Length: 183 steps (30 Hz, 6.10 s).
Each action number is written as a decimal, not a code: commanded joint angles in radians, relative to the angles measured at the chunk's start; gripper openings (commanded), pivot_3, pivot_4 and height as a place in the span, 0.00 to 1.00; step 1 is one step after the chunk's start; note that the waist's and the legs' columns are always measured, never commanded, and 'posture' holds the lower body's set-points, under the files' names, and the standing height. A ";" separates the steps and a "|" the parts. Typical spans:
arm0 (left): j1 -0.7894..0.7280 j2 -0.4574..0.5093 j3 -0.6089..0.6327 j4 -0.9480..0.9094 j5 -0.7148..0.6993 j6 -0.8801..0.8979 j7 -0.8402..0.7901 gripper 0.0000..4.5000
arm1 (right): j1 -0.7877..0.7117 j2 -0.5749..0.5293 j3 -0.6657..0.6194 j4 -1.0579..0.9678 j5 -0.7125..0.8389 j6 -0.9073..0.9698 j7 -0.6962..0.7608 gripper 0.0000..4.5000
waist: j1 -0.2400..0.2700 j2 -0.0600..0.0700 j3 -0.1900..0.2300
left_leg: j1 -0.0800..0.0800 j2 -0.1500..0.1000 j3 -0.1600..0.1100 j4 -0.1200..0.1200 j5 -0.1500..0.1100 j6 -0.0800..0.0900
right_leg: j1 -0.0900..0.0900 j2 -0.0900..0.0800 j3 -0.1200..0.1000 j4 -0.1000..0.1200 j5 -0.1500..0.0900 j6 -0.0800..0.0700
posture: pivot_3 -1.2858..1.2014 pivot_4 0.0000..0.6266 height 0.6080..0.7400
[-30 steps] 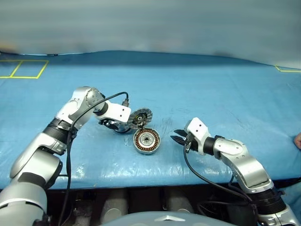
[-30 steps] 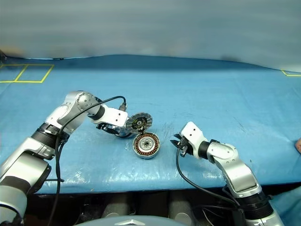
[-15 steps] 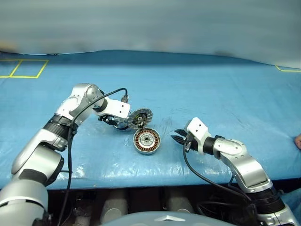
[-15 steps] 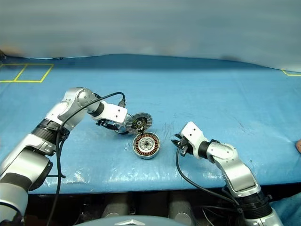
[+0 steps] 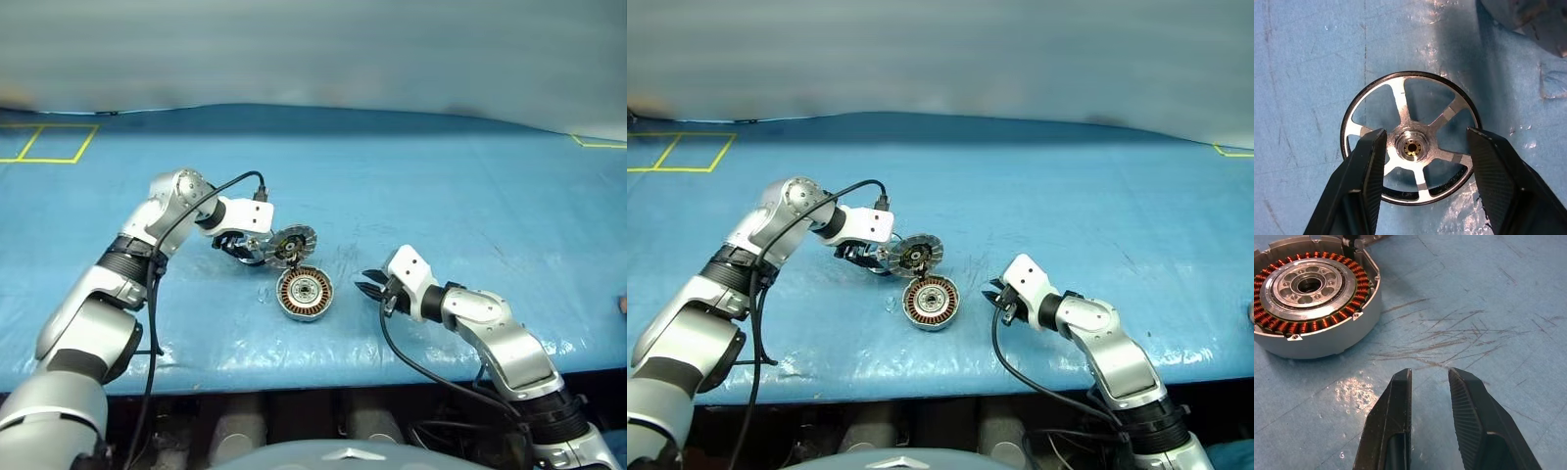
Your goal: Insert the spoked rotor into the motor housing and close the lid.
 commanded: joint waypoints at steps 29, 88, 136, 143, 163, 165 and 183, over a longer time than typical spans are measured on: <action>-0.085 -0.032 -0.039 0.110 0.109 -0.162 0.075 0.94 | -0.001 0.003 -0.003 -0.018 -0.024 -0.022 -0.009 0.28 | 0.001 0.000 0.000 | -0.001 0.000 0.000 0.000 0.000 0.000 | 0.000 0.000 0.000 0.000 0.000 0.000 | 0.52 0.24 1.00; 0.101 0.138 -0.031 -0.332 0.037 -0.055 -0.106 0.91 | -0.031 -0.006 0.010 0.014 -0.045 -0.030 0.031 0.28 | 0.001 -0.001 0.001 | 0.000 0.000 0.000 0.001 0.000 0.000 | 0.001 0.000 0.000 0.001 0.000 0.000 | 0.52 0.24 1.00; 0.166 0.081 -0.082 -0.235 0.092 -0.204 -0.059 0.69 | -0.019 -0.017 0.014 -0.005 -0.047 -0.025 0.016 0.28 | 0.001 0.001 0.000 | 0.002 0.000 0.000 0.002 0.000 0.000 | 0.002 0.000 0.000 0.001 0.000 0.000 | 0.52 0.24 1.00; 0.169 0.077 -0.083 -0.223 0.104 -0.212 -0.036 0.62 | -0.019 -0.017 0.016 0.000 -0.049 -0.027 0.015 0.28 | 0.001 0.001 0.000 | 0.002 0.000 0.000 0.002 0.000 0.000 | 0.003 0.000 0.000 0.001 0.000 0.000 | 0.52 0.24 1.00; 0.473 0.195 0.223 -0.327 -0.370 -0.323 -0.035 0.62 | 0.031 0.053 -0.023 0.016 -0.026 -0.114 -0.044 0.28 | -0.002 0.001 0.000 | 0.003 0.002 0.003 0.000 0.000 0.000 | 0.001 -0.002 0.000 0.001 0.000 0.000 | 0.52 0.24 1.00; 0.509 0.206 0.243 -0.347 -0.428 -0.313 -0.061 0.62 | 0.036 0.068 -0.014 0.026 -0.029 -0.142 -0.044 0.28 | 0.000 0.001 0.000 | 0.003 0.001 0.003 0.000 0.000 0.000 | 0.000 -0.002 0.000 0.000 0.000 0.000 | 0.52 0.24 1.00; 0.488 0.078 0.223 -0.402 -0.573 -0.090 -0.064 0.62 | 0.105 0.168 0.014 0.096 -0.011 -0.354 -0.019 0.28 | 0.000 0.001 0.001 | 0.003 0.001 0.002 0.000 0.000 0.000 | 0.001 -0.002 -0.001 0.000 0.000 0.000 | 0.52 0.24 1.00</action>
